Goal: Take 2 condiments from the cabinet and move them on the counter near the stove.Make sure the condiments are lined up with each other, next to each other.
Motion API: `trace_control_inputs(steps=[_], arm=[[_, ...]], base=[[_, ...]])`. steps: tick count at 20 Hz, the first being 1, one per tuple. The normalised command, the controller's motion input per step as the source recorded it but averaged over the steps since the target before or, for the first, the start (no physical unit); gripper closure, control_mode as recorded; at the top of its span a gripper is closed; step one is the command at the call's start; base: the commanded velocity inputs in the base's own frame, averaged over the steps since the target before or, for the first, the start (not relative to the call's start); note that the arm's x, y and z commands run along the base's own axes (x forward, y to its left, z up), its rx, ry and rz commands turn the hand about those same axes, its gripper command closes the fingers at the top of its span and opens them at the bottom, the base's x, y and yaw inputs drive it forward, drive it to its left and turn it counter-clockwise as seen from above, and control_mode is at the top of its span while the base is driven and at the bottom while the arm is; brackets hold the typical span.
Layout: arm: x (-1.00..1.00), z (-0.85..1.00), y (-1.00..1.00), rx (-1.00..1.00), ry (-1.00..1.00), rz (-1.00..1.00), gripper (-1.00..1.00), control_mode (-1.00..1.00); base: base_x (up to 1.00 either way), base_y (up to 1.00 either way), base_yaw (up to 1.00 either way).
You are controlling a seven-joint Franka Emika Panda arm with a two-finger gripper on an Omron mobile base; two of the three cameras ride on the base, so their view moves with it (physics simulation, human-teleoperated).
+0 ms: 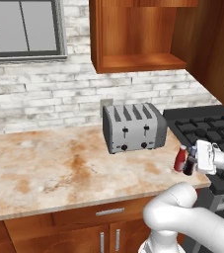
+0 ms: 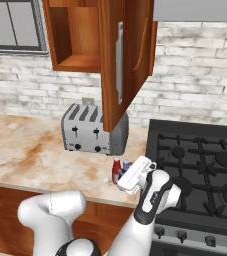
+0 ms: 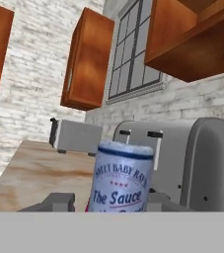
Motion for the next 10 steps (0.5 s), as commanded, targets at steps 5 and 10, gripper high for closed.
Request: trace_control_inputs(steps=[5,10], arm=[[0.0,-0.03,0.0,0.0,-0.02,0.0,-1.0,-1.0],[-0.02,0.0,0.0,0.0,-0.15,0.0,-1.0,-1.0]], base=[[0.0,0.0,0.0],[0.0,0.0,0.0]])
